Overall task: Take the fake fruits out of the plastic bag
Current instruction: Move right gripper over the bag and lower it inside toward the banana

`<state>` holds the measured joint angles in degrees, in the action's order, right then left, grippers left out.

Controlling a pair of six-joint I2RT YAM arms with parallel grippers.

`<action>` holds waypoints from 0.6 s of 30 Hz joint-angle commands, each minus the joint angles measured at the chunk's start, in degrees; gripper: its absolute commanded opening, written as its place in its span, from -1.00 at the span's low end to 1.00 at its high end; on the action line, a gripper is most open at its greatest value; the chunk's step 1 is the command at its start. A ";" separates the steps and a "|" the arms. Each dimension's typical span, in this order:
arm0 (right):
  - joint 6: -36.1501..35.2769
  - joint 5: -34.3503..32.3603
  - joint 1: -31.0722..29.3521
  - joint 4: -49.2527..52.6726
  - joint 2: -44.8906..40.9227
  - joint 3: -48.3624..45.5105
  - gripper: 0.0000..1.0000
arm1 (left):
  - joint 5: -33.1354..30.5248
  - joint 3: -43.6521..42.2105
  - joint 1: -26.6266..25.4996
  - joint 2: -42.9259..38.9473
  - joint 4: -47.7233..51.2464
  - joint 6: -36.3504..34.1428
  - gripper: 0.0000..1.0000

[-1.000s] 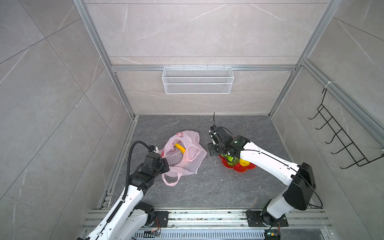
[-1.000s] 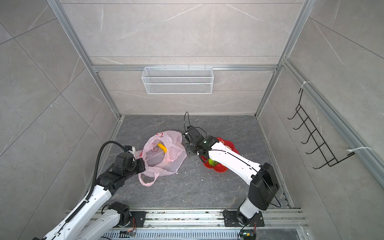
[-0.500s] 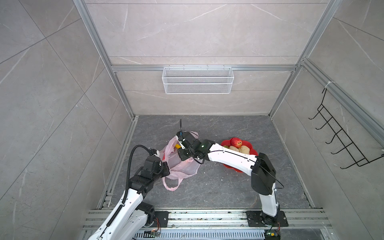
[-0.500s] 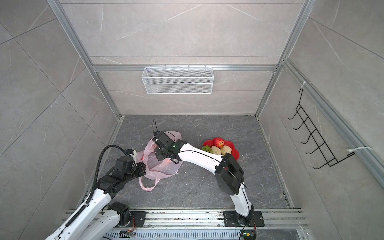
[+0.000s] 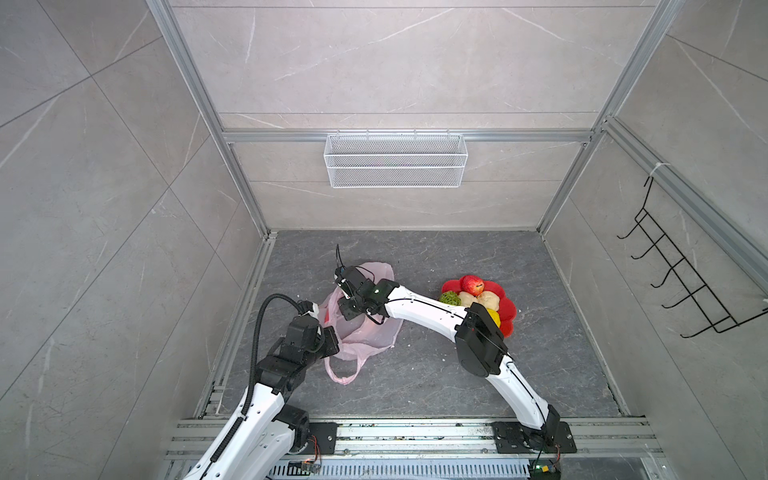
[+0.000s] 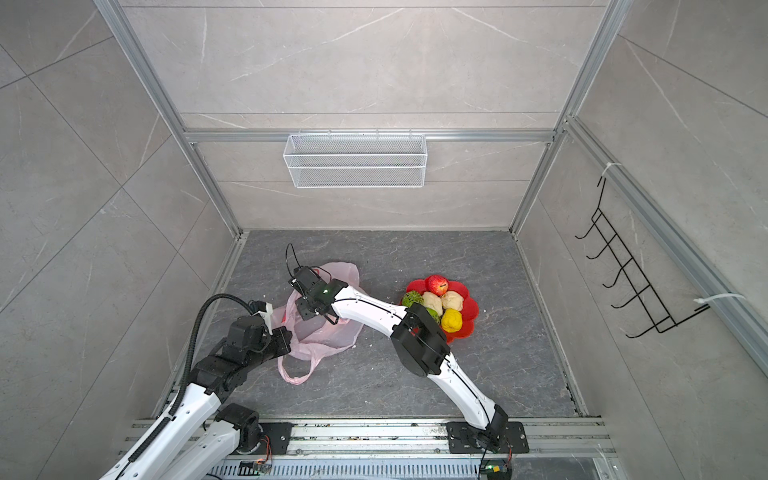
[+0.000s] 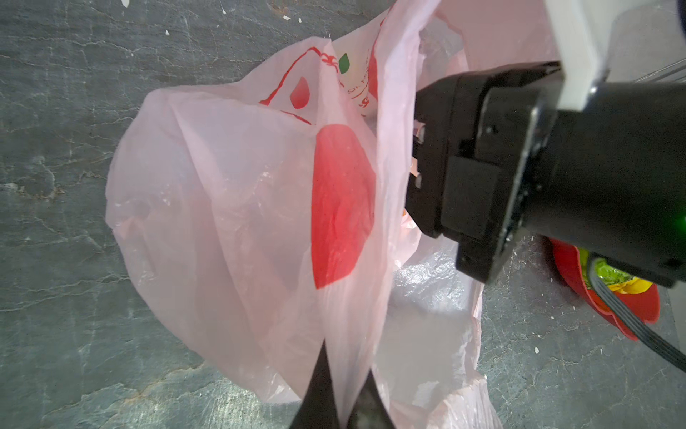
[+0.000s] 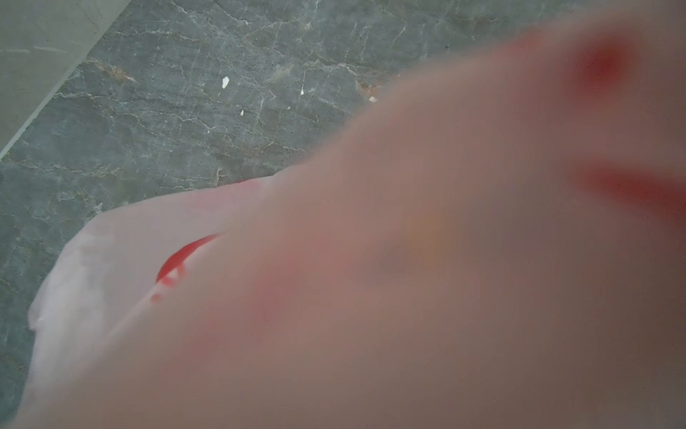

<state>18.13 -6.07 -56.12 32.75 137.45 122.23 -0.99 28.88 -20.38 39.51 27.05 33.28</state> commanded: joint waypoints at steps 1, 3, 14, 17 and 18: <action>-1.06 -3.22 0.63 4.41 1.58 2.14 -0.29 | -0.53 -0.04 -0.18 -1.14 0.62 0.82 -0.89; -1.37 -3.83 0.92 4.53 1.65 2.08 -0.29 | -0.71 -0.09 -0.18 -1.43 0.67 0.91 -0.90; -3.25 -5.64 2.64 5.57 2.22 2.13 -0.17 | -0.42 -0.20 -0.21 -0.53 -0.13 0.74 -0.90; -3.61 -5.23 2.94 5.53 2.93 2.48 -0.14 | -0.36 -0.16 -0.19 -0.40 -0.16 0.74 -0.90; -3.63 -5.19 3.02 5.57 3.14 2.54 -0.14 | -0.50 -0.15 -0.23 -0.44 -0.16 0.74 -0.90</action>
<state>15.57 -10.52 -53.41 36.69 138.50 122.91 -1.37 28.88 -20.38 39.09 27.22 33.67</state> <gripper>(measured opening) 0.431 0.055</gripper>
